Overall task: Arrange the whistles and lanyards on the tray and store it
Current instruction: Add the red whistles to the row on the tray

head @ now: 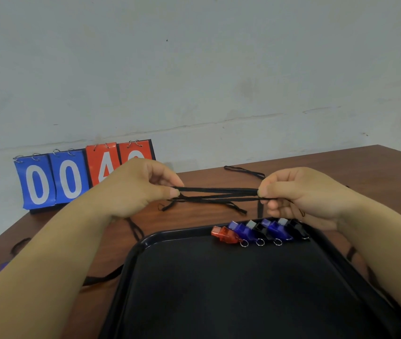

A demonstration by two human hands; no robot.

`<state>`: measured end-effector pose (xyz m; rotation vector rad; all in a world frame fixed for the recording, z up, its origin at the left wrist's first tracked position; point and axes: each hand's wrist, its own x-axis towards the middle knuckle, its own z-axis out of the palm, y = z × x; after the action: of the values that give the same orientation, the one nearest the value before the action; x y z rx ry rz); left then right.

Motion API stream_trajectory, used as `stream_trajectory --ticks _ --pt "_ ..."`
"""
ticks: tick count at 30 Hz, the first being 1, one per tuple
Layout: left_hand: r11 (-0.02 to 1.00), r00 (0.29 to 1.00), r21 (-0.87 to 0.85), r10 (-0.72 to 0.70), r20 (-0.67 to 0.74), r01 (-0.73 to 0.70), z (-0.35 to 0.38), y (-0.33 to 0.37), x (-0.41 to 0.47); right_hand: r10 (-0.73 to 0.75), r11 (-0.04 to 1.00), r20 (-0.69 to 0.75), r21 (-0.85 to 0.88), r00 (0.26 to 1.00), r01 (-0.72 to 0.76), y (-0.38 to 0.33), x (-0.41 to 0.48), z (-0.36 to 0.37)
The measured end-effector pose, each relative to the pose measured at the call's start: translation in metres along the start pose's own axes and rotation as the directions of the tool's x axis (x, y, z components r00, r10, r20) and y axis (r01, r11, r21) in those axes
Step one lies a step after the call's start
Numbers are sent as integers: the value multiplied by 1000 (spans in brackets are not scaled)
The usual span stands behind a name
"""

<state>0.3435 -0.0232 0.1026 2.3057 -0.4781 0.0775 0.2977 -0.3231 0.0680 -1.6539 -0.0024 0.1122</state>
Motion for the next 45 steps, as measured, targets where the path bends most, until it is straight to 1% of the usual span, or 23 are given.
stream_trajectory --ticks 4,7,8,10,12,14,17,20,25,28,31,37,41,45 --pt "1000 1000 13 -11 -21 12 -2 1 -1 7 1000 -15 1 1000 -7 2 2 -2" --pt "999 1000 41 -16 7 15 -3 2 -3 -12 999 -29 -33 999 11 3 3 -5" --pt "998 999 64 -16 30 14 -3 3 -4 -31 996 -37 -86 999 28 2 2 -6" --pt "997 997 80 -23 76 17 -2 4 -5 -97 954 -36 -287 995 83 0 -2 -8" --pt "995 994 89 -43 104 33 -2 4 -8 -173 848 18 -506 985 158 -4 -7 -10" --pt "993 989 105 -68 129 55 -1 2 -15 -210 765 86 -606 974 219 -6 -10 -12" --pt "992 976 72 -114 188 102 1 -4 -31 -210 745 143 -618 967 253 -9 -14 -15" --pt "989 964 78 -138 226 123 4 -4 -45 -146 718 194 -654 970 239 -10 -20 -12" --pt "982 945 158 -148 292 105 8 0 -70 -83 617 269 -742 959 262 -8 -41 -5" --pt "975 926 209 -147 348 77 14 3 -95 -2 551 334 -787 943 280 1 -69 1" --pt "963 900 266 -143 411 32 25 3 -122 77 529 368 -803 927 275 15 -94 4" --pt "955 904 297 -123 409 -5 40 0 -159 99 498 393 -815 914 296 27 -122 12" --pt "949 901 313 -96 423 -46 40 1 -170 156 468 419 -829 895 307 25 -130 16" --pt "957 887 288 -92 453 -47 39 1 -174 203 432 440 -842 875 323 23 -132 20"
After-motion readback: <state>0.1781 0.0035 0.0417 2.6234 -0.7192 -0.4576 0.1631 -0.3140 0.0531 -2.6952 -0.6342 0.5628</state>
